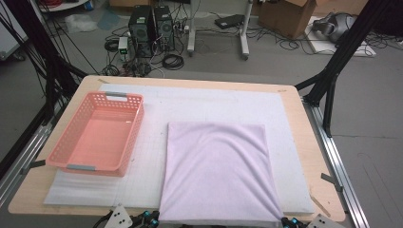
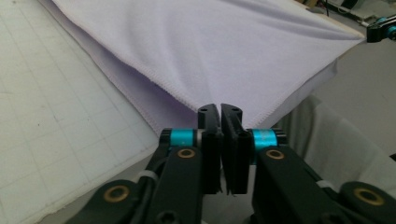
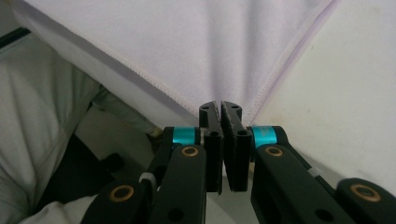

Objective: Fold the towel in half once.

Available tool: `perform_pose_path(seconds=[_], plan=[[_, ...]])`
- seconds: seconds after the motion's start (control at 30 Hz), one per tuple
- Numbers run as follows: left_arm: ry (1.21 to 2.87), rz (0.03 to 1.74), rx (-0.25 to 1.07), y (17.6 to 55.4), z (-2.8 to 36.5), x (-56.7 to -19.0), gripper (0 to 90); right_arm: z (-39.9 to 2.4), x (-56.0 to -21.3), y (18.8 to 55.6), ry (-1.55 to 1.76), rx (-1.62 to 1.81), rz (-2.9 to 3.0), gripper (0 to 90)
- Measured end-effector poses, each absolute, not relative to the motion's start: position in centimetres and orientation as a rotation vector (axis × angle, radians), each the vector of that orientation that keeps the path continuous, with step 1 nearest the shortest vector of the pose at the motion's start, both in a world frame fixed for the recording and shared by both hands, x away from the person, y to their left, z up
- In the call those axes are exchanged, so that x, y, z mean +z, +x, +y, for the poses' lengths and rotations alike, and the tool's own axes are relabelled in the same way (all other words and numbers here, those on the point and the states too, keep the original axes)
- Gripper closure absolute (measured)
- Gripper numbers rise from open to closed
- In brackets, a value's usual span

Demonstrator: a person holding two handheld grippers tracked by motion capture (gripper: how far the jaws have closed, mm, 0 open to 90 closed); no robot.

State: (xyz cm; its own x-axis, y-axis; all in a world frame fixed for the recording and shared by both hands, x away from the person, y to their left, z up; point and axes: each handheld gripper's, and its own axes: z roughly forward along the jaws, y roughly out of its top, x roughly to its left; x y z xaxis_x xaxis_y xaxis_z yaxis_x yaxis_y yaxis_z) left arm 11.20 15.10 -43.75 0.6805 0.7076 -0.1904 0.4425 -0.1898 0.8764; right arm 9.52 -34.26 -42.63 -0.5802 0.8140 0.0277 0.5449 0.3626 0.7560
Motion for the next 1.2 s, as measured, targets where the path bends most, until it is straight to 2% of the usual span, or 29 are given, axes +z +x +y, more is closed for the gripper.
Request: perform_pose_path(seconds=[0.03, 0.07, 0.13, 0.17, 0.53, 0.73, 0.93, 1.2], plan=[[1.816, 0.943, 0.318, 11.7, 15.2, -44.0, 75.0, -34.3, -42.6, 9.5, 1.192, 1.061, 2.278, 85.7], [1.805, 0.974, 0.308, 12.2, 15.3, -44.0, 57.2, -34.3, -42.8, 9.9, 1.211, 1.077, 2.263, 76.7], [1.777, 0.992, 0.326, 13.2, 15.7, -43.9, 55.1, -34.3, -42.8, 10.1, 1.223, 1.089, 2.250, 74.1], [1.762, 0.993, 0.339, 13.7, 15.9, -43.7, 50.3, -34.4, -42.6, 10.5, 1.226, 1.113, 2.228, 73.0], [1.749, 0.982, 0.330, 19.0, 15.5, -43.6, 47.2, -34.1, -42.6, 14.3, 1.227, 1.106, 2.186, 72.1], [1.751, 0.988, 0.328, 22.6, 15.1, -43.6, 55.0, -34.5, -42.8, 17.0, 1.248, 1.095, 2.169, 71.1], [1.738, 1.004, 0.276, 26.0, 14.7, -43.6, 53.0, -34.7, -42.8, 19.8, 1.254, 1.093, 2.169, 70.4], [1.747, 1.014, 0.289, 30.0, 14.0, -43.5, 51.3, -34.6, -43.1, 23.0, 1.251, 1.105, 2.181, 67.7]])
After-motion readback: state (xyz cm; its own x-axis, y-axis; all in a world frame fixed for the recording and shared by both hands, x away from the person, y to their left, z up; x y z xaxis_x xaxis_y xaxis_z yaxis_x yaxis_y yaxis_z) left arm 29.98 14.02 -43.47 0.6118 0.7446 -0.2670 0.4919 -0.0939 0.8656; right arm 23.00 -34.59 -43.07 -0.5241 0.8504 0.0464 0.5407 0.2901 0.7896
